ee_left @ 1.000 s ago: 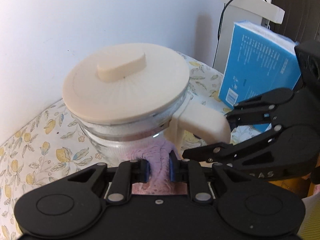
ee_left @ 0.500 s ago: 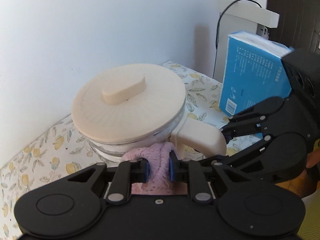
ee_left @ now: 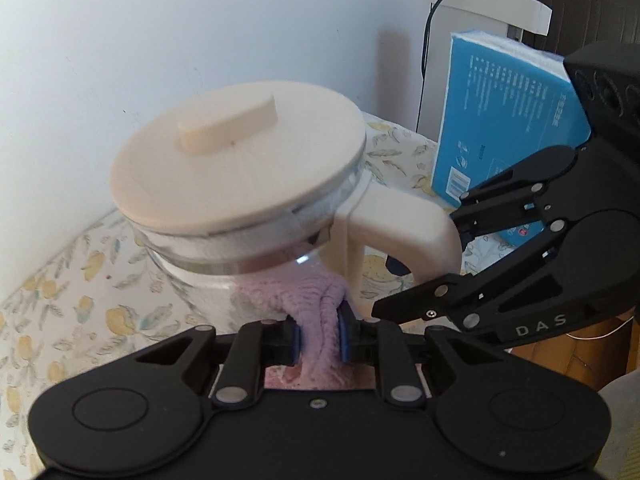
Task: Clean container
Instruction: 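Wipe the glass below the cream handle with the pink cloth in the left gripper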
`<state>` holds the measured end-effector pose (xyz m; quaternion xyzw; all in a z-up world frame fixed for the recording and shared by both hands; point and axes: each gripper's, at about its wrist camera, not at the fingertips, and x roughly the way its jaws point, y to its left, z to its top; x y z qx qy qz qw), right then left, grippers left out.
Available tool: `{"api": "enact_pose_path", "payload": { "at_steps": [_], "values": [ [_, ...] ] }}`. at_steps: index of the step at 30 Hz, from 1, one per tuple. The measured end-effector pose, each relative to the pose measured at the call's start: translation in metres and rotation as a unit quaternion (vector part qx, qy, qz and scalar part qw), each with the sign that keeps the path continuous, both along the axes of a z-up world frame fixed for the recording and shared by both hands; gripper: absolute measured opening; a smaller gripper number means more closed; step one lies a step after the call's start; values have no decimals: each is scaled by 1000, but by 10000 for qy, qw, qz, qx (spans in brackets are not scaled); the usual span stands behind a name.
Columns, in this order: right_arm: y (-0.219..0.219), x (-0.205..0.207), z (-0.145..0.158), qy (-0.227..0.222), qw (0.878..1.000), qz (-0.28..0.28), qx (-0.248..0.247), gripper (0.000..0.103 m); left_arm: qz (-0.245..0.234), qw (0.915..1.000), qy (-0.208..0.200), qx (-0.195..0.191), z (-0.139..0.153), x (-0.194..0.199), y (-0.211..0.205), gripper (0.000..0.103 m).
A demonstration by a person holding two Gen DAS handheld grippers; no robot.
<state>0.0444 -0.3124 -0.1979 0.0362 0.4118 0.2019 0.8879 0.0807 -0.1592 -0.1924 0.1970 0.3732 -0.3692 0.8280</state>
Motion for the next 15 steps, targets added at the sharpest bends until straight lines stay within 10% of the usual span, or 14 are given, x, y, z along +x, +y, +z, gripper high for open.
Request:
{"api": "enact_pose_path", "payload": {
  "at_steps": [15],
  "values": [
    [1, 3, -3, 119, 9998, 88, -146, 40, -370, 9978, 461, 299, -65, 16, -24, 14]
  ]
}}
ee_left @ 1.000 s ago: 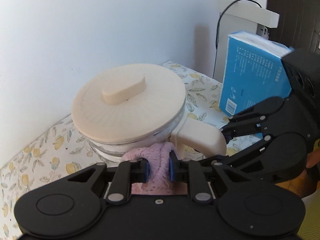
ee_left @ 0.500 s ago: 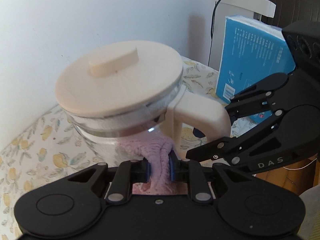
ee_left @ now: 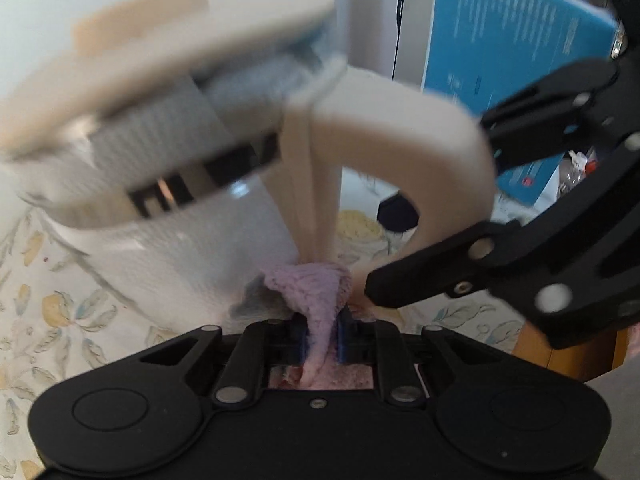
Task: Clean container
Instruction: 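Wipe the glass below the cream handle with the pink cloth in the left gripper, then pull the left gripper with the pink cloth away from the jar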
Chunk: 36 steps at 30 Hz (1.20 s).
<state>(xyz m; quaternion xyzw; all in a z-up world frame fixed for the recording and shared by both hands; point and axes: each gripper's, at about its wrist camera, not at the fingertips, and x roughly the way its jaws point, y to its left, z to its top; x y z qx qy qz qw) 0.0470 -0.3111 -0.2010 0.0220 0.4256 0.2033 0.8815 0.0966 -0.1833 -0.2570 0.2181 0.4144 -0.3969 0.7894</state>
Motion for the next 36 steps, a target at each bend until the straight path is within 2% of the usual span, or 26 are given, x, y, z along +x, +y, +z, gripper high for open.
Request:
{"api": "enact_pose_path", "payload": {
  "at_steps": [6, 16, 21, 30, 32, 36],
  "values": [
    [0, 0, -1, 30, 10000, 14, -43, 40, 41, 10000, 53, -55, -11, 1, 2, 14],
    [4, 0, -4, 14, 10000, -30, -39, 40, 136, 9998, -70, 155, -1, -5, 14, 13],
    [5, -1, -5, 27, 9999, -8, -104, 40, 248, 9974, -586, 351, 15, -21, 31, 13],
    [5, -2, -7, 49, 9999, -64, -92, 40, 1238, 9908, -526, 133, 42, -6, 85, 13],
    [6, -2, -7, 55, 9999, -102, -105, 40, 1671, 9851, -397, 51, 46, 1, 97, 14],
    [9, -1, -5, 78, 9995, -297, -95, 40, 2259, 9732, -393, 157, 44, 13, 107, 14]
  ]
}}
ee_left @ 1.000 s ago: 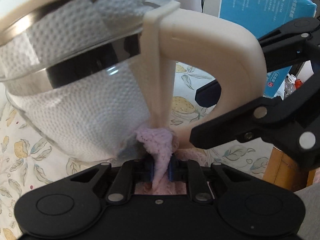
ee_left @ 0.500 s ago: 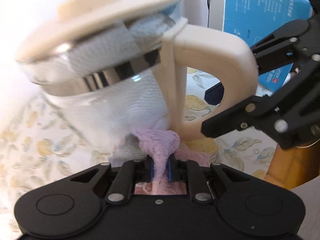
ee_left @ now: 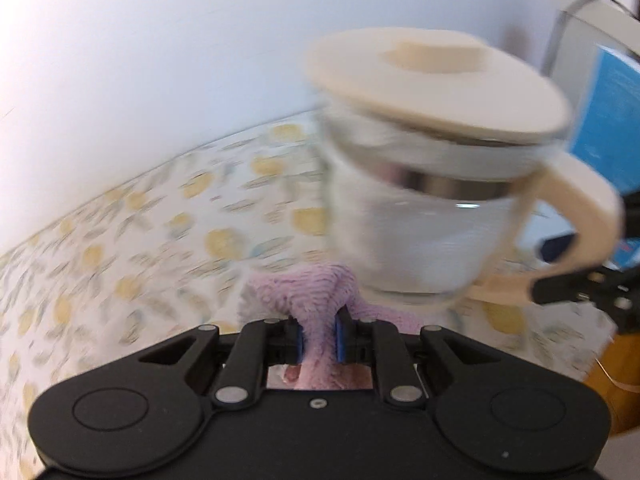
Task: Clean container
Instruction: 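Pull the left gripper with the pink cloth away from the jar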
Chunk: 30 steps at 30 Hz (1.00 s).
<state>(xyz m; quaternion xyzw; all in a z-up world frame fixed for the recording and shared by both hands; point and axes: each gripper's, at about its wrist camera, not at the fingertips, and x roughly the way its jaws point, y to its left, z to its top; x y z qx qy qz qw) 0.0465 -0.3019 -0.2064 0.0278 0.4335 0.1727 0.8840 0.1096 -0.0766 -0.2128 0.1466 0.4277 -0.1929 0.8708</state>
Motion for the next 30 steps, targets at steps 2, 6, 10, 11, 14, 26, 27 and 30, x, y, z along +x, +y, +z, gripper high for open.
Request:
{"api": "enact_pose_path", "payload": {
  "at_steps": [2, 6, 10, 11, 14, 26, 27, 30],
  "values": [
    [3, 1, 1, 9, 10000, -80, -12, 39, 332, 9994, -9, 51, 0, 9, 6, 14],
    [7, 3, 1, 43, 9999, -125, -11, 39, 897, 9959, 69, 84, -8, 40, 18, 14],
    [12, 4, -1, 32, 9998, -191, 26, 39, 1385, 9899, 203, 214, -21, 48, 24, 14],
    [15, 4, -1, 15, 9998, -213, -4, 39, 1444, 9891, 201, 222, -24, 49, 25, 14],
    [20, 3, 0, 3, 9996, -293, -22, 38, 1585, 9869, 232, 200, -30, 51, 29, 14],
    [23, -14, 2, -391, 9949, -921, 79, 65, 1865, 9816, 364, 179, -24, 50, 35, 86],
    [24, -16, 2, -449, 9941, -983, 80, 70, 1855, 9818, 378, 178, -22, 48, 35, 88],
    [28, -20, 4, -528, 9926, -1092, 75, 73, 1796, 9826, 408, 244, -16, 41, 33, 102]
  ]
}}
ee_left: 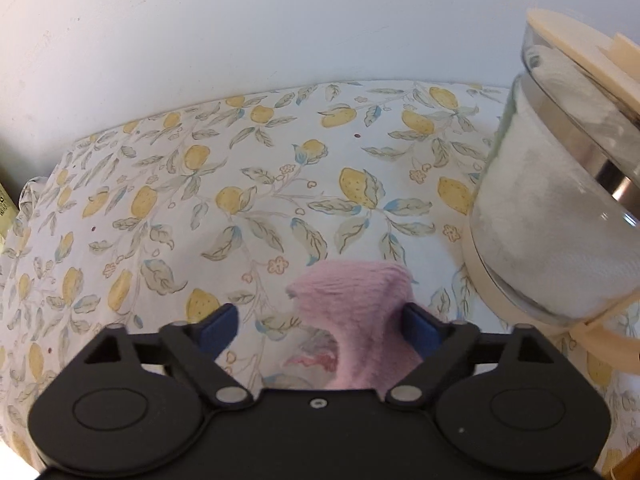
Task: Clean container
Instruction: 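Pull the left gripper with the pink cloth away from the jar, then open the left gripper to drop the pink cloth onto the tablecloth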
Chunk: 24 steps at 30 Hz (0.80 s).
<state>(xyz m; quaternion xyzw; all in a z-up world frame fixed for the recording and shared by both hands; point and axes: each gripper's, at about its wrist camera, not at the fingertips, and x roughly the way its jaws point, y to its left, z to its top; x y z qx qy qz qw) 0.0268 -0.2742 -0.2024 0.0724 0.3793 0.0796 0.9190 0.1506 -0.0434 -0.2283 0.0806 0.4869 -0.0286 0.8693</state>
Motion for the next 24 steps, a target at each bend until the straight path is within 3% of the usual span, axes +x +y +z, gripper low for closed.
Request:
{"api": "enact_pose_path", "payload": {
  "at_steps": [6, 9, 17, 21, 24],
  "values": [
    [6, -11, 7, -121, 9996, -245, 32, 84, 74, 9997, 206, -127, 14, -17, 3, 102],
    [4, -15, 12, -95, 9994, -299, 125, 97, 280, 9990, 334, -139, 20, -25, 5, 103],
    [-7, -26, 29, -63, 9995, -302, 10, 103, 771, 9959, 481, 30, 50, -65, 2, 103],
    [-16, -32, 40, 379, 9980, -494, -109, 103, 1086, 9917, 681, -118, 67, -88, -3, 103],
    [-20, -41, 50, 354, 9981, -465, -199, 103, 1225, 9903, 659, -23, 81, -106, -7, 103]
  ]
}}
